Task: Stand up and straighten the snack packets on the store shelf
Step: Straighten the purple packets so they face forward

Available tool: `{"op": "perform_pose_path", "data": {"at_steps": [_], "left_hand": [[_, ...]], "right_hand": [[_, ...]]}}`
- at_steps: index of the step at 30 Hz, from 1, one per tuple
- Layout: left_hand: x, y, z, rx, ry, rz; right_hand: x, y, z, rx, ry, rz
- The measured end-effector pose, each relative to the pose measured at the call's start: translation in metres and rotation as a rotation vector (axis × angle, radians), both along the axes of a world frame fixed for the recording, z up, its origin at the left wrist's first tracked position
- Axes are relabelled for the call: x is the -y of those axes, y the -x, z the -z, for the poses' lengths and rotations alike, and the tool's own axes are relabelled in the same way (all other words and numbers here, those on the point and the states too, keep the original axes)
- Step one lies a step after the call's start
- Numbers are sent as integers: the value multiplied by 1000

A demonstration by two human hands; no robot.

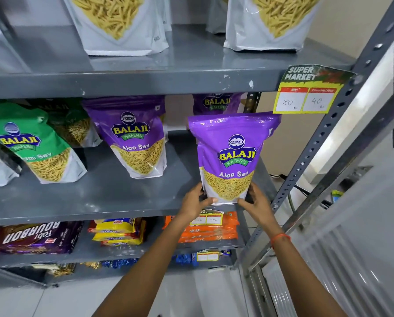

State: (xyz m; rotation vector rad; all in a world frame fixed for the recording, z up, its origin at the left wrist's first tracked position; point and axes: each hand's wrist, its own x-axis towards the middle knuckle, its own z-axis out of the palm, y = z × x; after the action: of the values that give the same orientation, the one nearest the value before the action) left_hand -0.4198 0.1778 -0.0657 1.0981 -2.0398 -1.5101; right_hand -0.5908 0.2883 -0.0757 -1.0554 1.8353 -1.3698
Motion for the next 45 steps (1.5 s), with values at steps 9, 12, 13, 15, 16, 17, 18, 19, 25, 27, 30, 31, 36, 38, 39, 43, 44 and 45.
{"op": "perform_pose_path", "data": {"at_steps": [9, 12, 13, 15, 16, 17, 18, 19, 25, 27, 30, 31, 36, 38, 39, 43, 44, 45], "left_hand": [[-7, 8, 13, 41, 21, -1], [-9, 1, 8, 6, 69, 7], [-11, -5, 0, -17, 115, -17], [-11, -23, -18, -116, 284, -142], [-6, -34, -27, -171, 384, -225], [-1, -46, -37, -222, 470, -307], [11, -58, -39, -263, 532, -380], [25, -71, -42, -300, 554, -450], [146, -138, -16, -284, 147, -428], [170, -149, -8, -243, -3, -213], [178, -159, 5, -178, -50, -172], [175, -165, 6, -146, -44, -177], [130, -195, 24, -110, -73, -147], [113, -200, 29, -155, -82, -139], [106, -202, 28, -165, -74, -140], [98, -203, 22, -174, -73, -146], [96, -204, 19, -169, -70, -138], [95, -205, 18, -161, -68, -130]], "right_hand": [[-6, -3, -1, 19, -63, 24], [-6, -35, -21, -109, 56, 342], [-8, -53, -31, -195, 175, 477], [-3, -92, -51, -372, 407, 559], [6, -113, -59, -411, 482, 507], [19, -131, -62, -437, 517, 419], [36, -147, -66, -439, 523, 323], [55, -160, -67, -428, 502, 234], [181, -151, -50, -114, -8, -72], [197, -144, -43, -86, -83, -205], [193, -152, -32, -56, -123, -199], [185, -156, -24, -42, -106, -169], [135, -176, 2, -42, -114, -118], [119, -179, 5, -55, -88, -133], [116, -178, 8, -67, -80, -146], [110, -182, 3, -38, -64, -198], [110, -183, 0, -38, -63, -194], [110, -184, -3, -45, -73, -188]]}}
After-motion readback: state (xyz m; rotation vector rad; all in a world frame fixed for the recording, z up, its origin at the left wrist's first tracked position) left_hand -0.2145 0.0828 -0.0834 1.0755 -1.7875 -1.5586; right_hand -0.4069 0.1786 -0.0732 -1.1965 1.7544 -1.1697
